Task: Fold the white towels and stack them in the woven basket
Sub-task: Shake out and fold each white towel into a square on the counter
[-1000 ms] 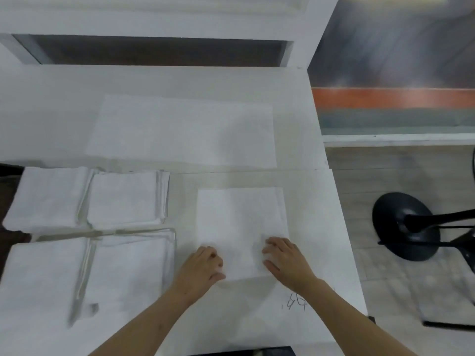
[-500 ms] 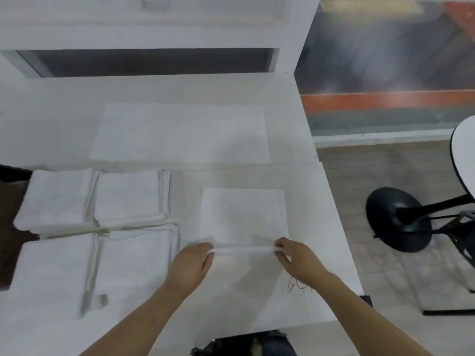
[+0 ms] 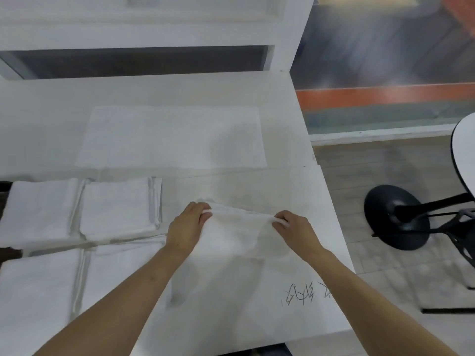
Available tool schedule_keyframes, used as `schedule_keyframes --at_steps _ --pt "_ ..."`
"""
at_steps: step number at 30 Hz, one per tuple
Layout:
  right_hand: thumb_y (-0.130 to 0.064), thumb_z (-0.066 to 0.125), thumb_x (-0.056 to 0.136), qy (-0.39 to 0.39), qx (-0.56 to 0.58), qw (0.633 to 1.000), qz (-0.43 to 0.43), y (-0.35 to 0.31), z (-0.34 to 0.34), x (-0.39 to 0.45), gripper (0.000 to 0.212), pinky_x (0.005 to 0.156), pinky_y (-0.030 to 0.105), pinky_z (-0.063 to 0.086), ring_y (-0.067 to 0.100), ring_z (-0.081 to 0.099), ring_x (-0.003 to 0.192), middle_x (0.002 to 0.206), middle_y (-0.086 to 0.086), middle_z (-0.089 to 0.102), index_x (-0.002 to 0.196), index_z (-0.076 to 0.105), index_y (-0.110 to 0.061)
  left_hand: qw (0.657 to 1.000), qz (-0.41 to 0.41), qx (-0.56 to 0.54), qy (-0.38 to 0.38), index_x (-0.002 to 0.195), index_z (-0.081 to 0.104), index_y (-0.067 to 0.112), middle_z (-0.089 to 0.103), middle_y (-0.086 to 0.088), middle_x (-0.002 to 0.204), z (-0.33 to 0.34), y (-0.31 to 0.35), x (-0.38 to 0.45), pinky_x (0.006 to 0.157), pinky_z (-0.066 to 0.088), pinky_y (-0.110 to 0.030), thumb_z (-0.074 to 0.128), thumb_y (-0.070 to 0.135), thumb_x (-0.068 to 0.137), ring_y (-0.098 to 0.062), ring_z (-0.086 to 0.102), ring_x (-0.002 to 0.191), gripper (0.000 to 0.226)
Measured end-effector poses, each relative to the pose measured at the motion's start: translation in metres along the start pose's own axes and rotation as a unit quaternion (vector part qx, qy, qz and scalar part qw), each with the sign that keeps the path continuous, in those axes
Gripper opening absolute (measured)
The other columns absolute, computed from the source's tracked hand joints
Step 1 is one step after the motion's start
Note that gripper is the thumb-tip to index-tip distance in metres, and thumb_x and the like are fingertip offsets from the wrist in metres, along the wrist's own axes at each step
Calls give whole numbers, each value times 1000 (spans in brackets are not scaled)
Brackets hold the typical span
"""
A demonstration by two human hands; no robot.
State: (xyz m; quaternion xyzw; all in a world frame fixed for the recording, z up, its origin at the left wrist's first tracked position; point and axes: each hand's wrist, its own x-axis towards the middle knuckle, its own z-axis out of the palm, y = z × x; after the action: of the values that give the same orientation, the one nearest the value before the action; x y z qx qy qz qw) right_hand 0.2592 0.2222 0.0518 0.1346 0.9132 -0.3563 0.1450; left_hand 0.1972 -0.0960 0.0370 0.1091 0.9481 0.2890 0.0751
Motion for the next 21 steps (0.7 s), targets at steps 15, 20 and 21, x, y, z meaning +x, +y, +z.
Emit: schedule_keyframes --at_steps 15,20,21 --pt "-29 58 95 -17 -221 975 -14 22 23 39 18 80 36 49 24 57 97 107 0 58 108 61 -17 994 44 92 34 130 61 19 57 -10 116 32 -9 20 78 56 -46 66 33 95 -32 58 100 38" --pt "-29 65 92 -12 -215 968 -133 1 43 44 43 103 45 44 27 50 125 137 2 55 134 58 -31 977 123 172 -2 127 63 34 57 -3 129 54 -12 -15 88 49 -41 48 47 97 -29 55 114 37" --pt "-31 65 93 -33 -217 963 -157 -4 47 45 45 105 45 43 27 50 127 140 2 54 137 58 -34 973 140 183 -21 129 62 36 56 -3 134 60 -11 -21 93 47 -42 45 49 97 -29 54 119 38"
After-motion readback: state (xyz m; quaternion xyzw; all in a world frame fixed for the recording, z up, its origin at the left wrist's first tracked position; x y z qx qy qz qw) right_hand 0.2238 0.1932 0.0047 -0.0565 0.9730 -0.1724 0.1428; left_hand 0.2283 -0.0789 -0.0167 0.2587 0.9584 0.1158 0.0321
